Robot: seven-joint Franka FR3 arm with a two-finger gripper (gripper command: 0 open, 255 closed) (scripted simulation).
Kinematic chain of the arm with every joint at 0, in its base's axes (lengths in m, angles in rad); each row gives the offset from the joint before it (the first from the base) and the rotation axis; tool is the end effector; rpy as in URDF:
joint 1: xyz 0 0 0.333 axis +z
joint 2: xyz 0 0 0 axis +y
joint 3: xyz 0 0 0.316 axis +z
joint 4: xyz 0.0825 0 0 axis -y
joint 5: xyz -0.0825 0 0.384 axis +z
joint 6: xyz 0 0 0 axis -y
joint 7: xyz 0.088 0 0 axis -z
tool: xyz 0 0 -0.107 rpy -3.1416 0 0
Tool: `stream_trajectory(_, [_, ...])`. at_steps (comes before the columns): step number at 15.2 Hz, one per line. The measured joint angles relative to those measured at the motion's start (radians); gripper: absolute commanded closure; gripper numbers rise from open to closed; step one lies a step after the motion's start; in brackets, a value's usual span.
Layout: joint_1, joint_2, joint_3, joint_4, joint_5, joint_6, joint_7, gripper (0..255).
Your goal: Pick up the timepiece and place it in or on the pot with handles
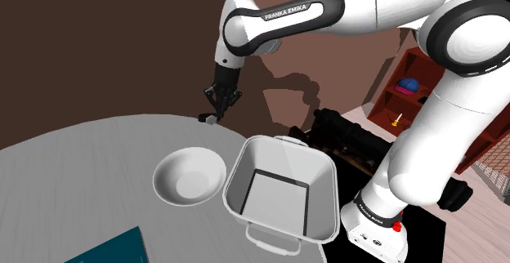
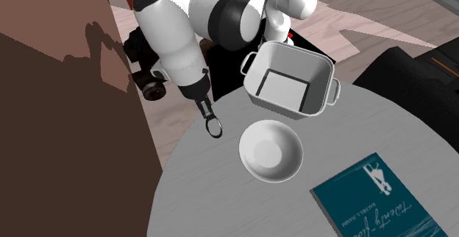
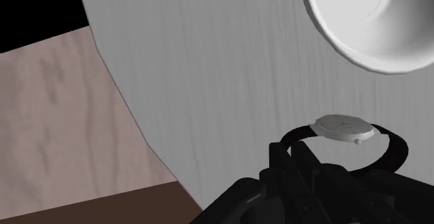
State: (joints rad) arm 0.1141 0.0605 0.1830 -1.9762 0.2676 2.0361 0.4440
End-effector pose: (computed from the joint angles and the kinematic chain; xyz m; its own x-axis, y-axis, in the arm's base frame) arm 0.5414 0.1798 0.4401 0.9608 -0.2501 -0.1198 -0.2711 -0.9379 -0.2165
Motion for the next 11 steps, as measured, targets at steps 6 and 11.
stream_trajectory(6, [-0.004,-0.021,-0.003,0.057,-0.005,-0.077,0.014,255])
stream_trajectory(11, [-0.005,-0.034,-0.004,0.109,-0.009,-0.141,0.029,255])
